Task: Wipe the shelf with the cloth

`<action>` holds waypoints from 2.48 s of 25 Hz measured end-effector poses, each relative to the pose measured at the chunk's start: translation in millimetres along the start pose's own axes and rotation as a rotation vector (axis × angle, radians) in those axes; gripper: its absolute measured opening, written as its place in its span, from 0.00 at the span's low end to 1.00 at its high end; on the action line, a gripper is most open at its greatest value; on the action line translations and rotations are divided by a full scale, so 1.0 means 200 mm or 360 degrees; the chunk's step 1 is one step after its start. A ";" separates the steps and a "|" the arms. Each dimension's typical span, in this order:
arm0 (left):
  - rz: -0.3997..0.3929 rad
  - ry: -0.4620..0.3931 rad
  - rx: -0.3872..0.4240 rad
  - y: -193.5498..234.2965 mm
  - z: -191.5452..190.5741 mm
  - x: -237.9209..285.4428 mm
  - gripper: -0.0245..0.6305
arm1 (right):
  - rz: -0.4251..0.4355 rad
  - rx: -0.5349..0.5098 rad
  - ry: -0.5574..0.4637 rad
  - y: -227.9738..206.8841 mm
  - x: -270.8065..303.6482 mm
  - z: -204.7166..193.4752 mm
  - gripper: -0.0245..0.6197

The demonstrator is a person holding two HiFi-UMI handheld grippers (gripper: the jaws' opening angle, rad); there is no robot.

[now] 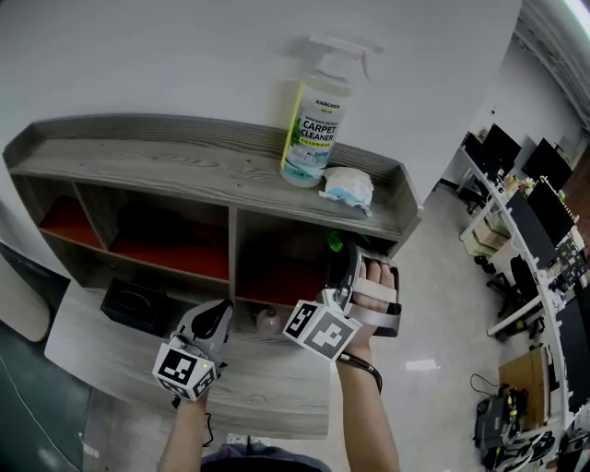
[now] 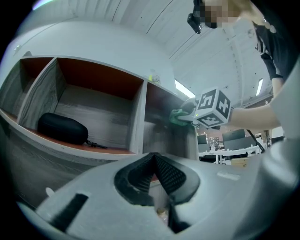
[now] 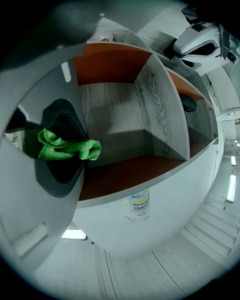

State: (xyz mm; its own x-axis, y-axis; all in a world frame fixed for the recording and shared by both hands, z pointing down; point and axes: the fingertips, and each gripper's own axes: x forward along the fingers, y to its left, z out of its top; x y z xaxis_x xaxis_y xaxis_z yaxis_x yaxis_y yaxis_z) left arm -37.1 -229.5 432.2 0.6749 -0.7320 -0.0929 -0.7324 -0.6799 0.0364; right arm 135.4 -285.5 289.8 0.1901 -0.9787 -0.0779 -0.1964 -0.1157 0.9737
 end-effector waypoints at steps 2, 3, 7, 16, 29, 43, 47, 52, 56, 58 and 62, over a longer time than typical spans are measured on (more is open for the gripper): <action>-0.0003 -0.0001 -0.0002 0.00 0.00 0.00 0.04 | 0.0036 0.0003 0.0029 0.03 0.01 -0.03 0.20; -0.0004 -0.0002 -0.0002 0.00 0.00 0.00 0.04 | 0.0052 0.0004 0.0037 0.05 0.01 -0.04 0.20; -0.0001 -0.0001 -0.0002 -0.01 0.00 -0.01 0.04 | 0.0129 0.0018 0.0057 0.14 0.00 -0.06 0.20; 0.0033 0.0025 0.0014 0.02 -0.02 -0.04 0.04 | 0.0298 0.0049 0.0097 0.43 0.01 -0.13 0.20; 0.0062 0.0050 0.0012 0.03 -0.04 -0.06 0.04 | 0.0492 0.0178 0.0147 0.73 -0.04 -0.21 0.20; 0.0089 0.0057 0.0028 0.05 -0.04 -0.10 0.04 | 0.0679 0.0406 0.0151 0.87 -0.07 -0.16 0.20; 0.0115 0.0059 0.0033 0.07 -0.04 -0.13 0.04 | 0.0744 0.0536 0.0107 0.89 -0.09 -0.06 0.20; 0.0156 0.0060 0.0035 0.12 -0.03 -0.18 0.04 | 0.0824 0.0640 0.0021 0.92 -0.10 0.12 0.20; 0.0201 0.0059 0.0043 0.16 -0.02 -0.22 0.04 | 0.0884 0.0690 -0.0057 0.95 -0.10 0.27 0.20; 0.0225 0.0057 0.0046 0.19 -0.02 -0.25 0.04 | 0.0910 0.0708 -0.0093 0.96 -0.11 0.34 0.20; 0.0269 0.0063 0.0051 0.23 -0.01 -0.29 0.04 | 0.0955 0.0748 -0.0143 0.98 -0.11 0.44 0.20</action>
State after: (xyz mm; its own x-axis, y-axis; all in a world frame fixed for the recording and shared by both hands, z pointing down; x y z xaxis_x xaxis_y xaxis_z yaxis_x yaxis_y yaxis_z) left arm -110.2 -218.5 441.8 0.5443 -0.8375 -0.0487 -0.8379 -0.5455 0.0164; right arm 7.7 -301.5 463.0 -0.1533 -0.9043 0.3985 -0.6335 0.3994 0.6627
